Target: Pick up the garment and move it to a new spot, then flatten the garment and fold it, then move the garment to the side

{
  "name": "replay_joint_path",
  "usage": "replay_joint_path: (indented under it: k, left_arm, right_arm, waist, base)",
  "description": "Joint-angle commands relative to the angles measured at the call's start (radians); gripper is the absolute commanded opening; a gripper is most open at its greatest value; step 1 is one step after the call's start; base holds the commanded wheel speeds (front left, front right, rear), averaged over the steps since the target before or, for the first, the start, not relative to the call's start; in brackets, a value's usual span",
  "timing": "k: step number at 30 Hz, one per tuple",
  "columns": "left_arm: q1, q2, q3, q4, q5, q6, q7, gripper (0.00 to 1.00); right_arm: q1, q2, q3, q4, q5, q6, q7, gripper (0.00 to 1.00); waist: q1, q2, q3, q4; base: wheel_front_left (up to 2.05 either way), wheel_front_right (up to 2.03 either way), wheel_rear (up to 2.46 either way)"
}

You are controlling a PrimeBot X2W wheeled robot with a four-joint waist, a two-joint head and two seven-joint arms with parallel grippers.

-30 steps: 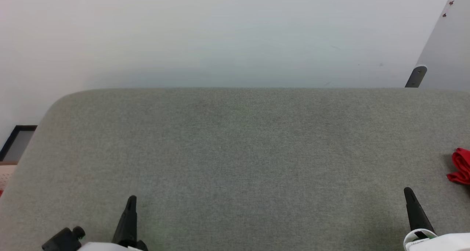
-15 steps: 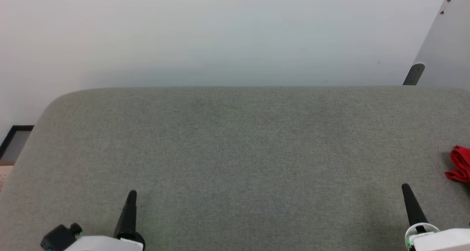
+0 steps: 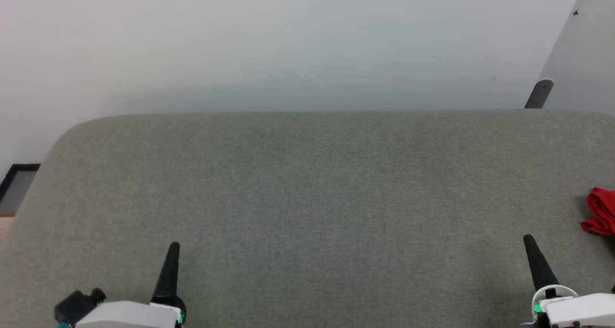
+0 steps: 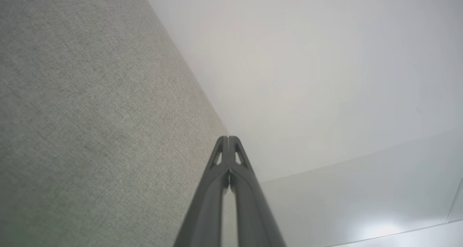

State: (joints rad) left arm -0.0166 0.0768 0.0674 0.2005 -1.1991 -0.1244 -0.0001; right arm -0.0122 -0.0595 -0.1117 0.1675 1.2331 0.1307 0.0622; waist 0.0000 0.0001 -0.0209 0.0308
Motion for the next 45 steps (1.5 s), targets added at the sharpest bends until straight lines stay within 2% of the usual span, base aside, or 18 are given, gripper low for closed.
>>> replay_joint_path:
  k: [1,45]
  left_arm:
    - [-0.020,0.002,0.006,-0.004,-0.023,-0.006,0.004,0.00]
    - [-0.086,-0.023,0.042,0.039,-0.360,-0.008,0.101,0.00]
  right_arm:
    - [-0.027,-0.001,-0.001,-0.003,0.020,0.000,0.002,0.00]
    - [-0.091,0.009,-0.003,0.068,0.331,0.000,0.046,0.00]
  waist:
    - [0.0000,-0.0001,0.001,-0.001]
    - [0.0000,-0.0001,0.020,-0.026]
  base:
    - [0.00,0.00,0.00]
    - [0.00,0.00,0.00]
